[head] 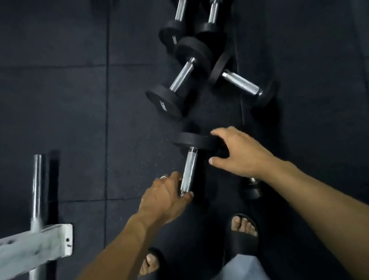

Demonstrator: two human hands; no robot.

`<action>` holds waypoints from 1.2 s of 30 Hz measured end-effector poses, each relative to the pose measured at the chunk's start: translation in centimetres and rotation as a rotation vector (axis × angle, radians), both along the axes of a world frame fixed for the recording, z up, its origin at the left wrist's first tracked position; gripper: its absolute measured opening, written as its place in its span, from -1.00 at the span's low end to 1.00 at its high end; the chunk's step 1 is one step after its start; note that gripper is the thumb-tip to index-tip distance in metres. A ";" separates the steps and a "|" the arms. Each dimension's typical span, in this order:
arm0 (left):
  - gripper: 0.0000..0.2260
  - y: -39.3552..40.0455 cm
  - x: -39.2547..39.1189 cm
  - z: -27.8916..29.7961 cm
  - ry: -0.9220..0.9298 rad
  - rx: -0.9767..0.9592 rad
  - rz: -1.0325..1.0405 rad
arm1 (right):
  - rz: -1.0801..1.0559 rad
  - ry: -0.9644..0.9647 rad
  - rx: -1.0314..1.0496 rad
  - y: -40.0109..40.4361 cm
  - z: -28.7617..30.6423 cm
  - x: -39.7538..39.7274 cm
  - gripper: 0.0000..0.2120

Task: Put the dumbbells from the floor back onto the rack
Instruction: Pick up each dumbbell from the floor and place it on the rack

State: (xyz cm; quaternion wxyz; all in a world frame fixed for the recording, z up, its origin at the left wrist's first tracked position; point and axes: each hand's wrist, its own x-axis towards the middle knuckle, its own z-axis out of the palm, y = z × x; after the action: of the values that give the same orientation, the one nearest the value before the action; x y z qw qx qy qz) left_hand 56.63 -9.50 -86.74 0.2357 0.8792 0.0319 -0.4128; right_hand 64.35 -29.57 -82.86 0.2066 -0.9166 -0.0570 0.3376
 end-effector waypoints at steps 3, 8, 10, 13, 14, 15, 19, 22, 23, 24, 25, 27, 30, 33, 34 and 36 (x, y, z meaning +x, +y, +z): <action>-0.49 -0.4 1.3 -6.4 0.031 0.027 0.048 | 0.034 0.013 -0.010 0.5 -6.2 2.0 -0.24; -0.38 -1.3 1.8 -12.3 0.093 -0.046 0.104 | 0.066 0.065 0.025 1.3 -12.2 3.3 -0.33; -0.32 -1.4 1.7 -13.7 0.147 -0.125 0.132 | 0.034 0.047 0.059 1.5 -13.6 3.4 -0.36; -0.27 -1.0 1.8 -15.3 0.195 -0.196 0.165 | -0.022 -0.020 0.111 1.5 -15.0 3.3 -0.42; -0.29 -0.7 1.9 -15.7 0.203 -0.219 0.164 | -0.038 -0.042 0.126 1.6 -15.3 3.2 -0.44; -0.32 -0.5 2.0 -16.0 0.211 -0.249 0.169 | -0.050 -0.067 0.139 1.5 -15.6 3.2 -0.46; -0.38 -0.1 2.1 -17.2 0.231 -0.335 0.264 | -0.050 -0.171 0.167 1.5 -16.2 2.9 -0.55; -0.39 -0.3 2.0 -17.4 0.218 -0.360 0.293 | 0.015 -0.227 0.145 1.3 -16.3 2.9 -0.58; -0.40 -0.3 1.9 -17.3 0.210 -0.355 0.284 | 0.032 -0.241 0.141 1.2 -16.2 2.8 -0.58; -0.41 -0.4 1.9 -17.0 0.200 -0.351 0.275 | 0.040 -0.257 0.145 1.1 -16.0 2.7 -0.58; -0.42 -0.4 1.8 -16.6 0.195 -0.347 0.267 | 0.038 -0.275 0.154 0.9 -15.7 2.5 -0.58; -0.42 -0.5 1.9 -15.4 0.196 -0.338 0.255 | 0.024 -0.296 0.163 0.6 -14.7 2.2 -0.57; -0.41 -0.9 2.0 -12.2 0.188 -0.304 0.210 | -0.025 -0.291 0.179 0.0 -11.5 1.7 -0.56; -0.40 -1.5 2.7 -6.8 0.188 -0.293 0.152 | -0.086 -0.281 0.186 -0.9 -6.3 1.4 -0.56; -0.39 -1.7 3.0 -4.6 0.190 -0.292 0.122 | -0.102 -0.290 0.189 -1.3 -4.3 1.2 -0.57; -0.37 -2.3 3.7 0.2 0.183 -0.286 0.072 | -0.134 -0.316 0.191 -2.2 0.1 0.9 -0.56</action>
State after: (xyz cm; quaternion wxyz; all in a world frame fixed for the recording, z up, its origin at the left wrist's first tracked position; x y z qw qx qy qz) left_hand 60.29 -11.85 -86.54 0.3689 0.7939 0.0255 -0.4827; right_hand 65.28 -31.81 -82.72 0.3029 -0.9362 -0.0594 0.1681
